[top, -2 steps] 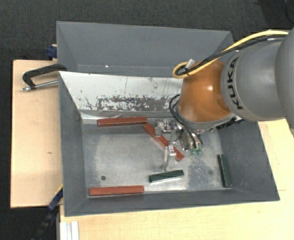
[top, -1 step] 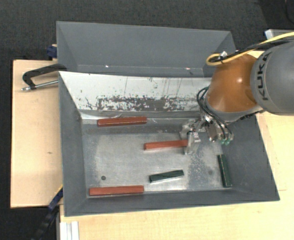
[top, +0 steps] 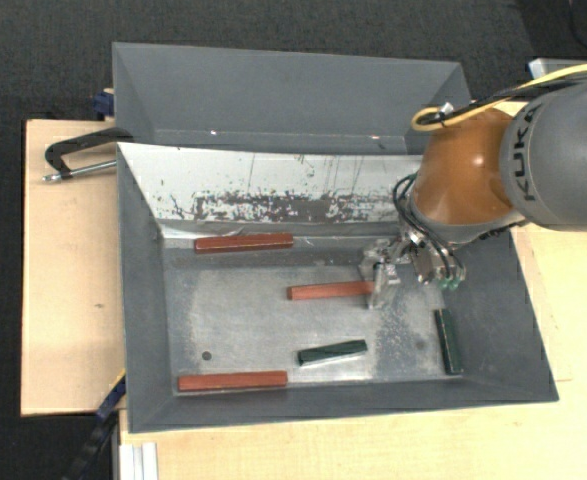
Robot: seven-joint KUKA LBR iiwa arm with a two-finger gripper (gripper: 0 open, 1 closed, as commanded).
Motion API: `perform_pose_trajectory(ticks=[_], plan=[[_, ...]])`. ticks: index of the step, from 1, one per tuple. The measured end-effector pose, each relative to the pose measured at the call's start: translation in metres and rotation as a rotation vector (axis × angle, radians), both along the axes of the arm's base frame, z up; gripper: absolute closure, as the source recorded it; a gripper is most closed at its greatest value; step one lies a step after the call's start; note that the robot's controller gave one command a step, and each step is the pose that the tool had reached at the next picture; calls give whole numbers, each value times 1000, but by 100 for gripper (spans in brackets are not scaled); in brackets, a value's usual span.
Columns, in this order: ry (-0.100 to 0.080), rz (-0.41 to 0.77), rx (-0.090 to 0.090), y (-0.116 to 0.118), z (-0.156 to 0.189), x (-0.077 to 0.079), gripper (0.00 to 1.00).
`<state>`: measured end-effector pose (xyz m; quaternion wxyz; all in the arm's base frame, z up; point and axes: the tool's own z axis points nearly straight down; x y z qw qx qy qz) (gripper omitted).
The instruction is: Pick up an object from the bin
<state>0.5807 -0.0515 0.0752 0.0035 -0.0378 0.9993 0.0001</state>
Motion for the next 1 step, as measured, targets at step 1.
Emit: perform_pose_trajectory(ticks=[1], plan=[[-3, 23, -1, -18, 163, -21, 100]])
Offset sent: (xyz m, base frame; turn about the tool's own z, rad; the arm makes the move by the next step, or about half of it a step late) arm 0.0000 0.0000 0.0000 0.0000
